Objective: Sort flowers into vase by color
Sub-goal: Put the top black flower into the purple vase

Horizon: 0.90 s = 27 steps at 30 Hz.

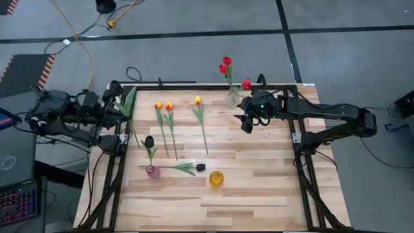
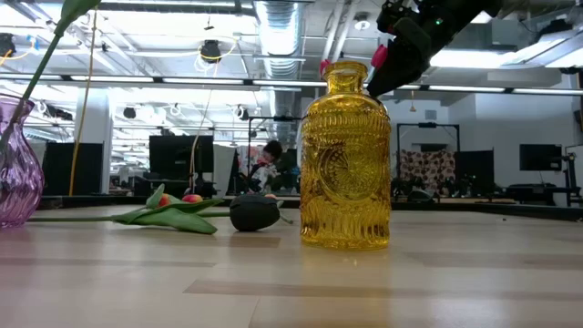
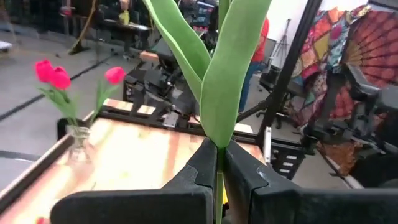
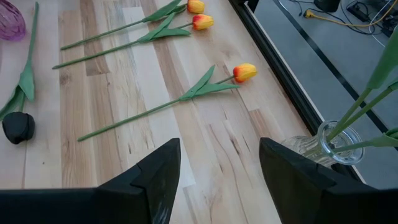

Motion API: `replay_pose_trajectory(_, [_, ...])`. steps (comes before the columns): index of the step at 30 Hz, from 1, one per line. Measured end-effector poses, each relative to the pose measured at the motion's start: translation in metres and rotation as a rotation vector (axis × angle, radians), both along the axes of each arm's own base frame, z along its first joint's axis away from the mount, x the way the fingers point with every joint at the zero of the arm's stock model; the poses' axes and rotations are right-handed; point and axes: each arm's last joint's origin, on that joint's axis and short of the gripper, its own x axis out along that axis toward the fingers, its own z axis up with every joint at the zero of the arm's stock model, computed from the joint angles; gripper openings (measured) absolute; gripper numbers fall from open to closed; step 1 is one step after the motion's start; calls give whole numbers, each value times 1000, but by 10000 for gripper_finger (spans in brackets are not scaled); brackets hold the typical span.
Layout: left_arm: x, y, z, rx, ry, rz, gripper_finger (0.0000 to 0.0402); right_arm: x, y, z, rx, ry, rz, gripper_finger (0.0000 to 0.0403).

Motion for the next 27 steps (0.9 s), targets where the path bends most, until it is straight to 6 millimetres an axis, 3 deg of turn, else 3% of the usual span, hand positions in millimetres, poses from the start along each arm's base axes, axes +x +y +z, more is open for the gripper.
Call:
replay_pose_trajectory(7, [25,-6,-29,-46,21,-45,0,0,0,0,0,0,0,246])
replay_pose_trajectory(15, [27,-11,-26,-78,-85,-118,0,0,0,0,0,0,0,246])
replay_pose_trajectory(19, [29,-17,-28,-101,-59,-140,0,0,0,0,0,0,0,246])
replay_pose_trajectory(27, [37,-35,-44,-124,-34,-146,0,0,0,0,0,0,0,246])
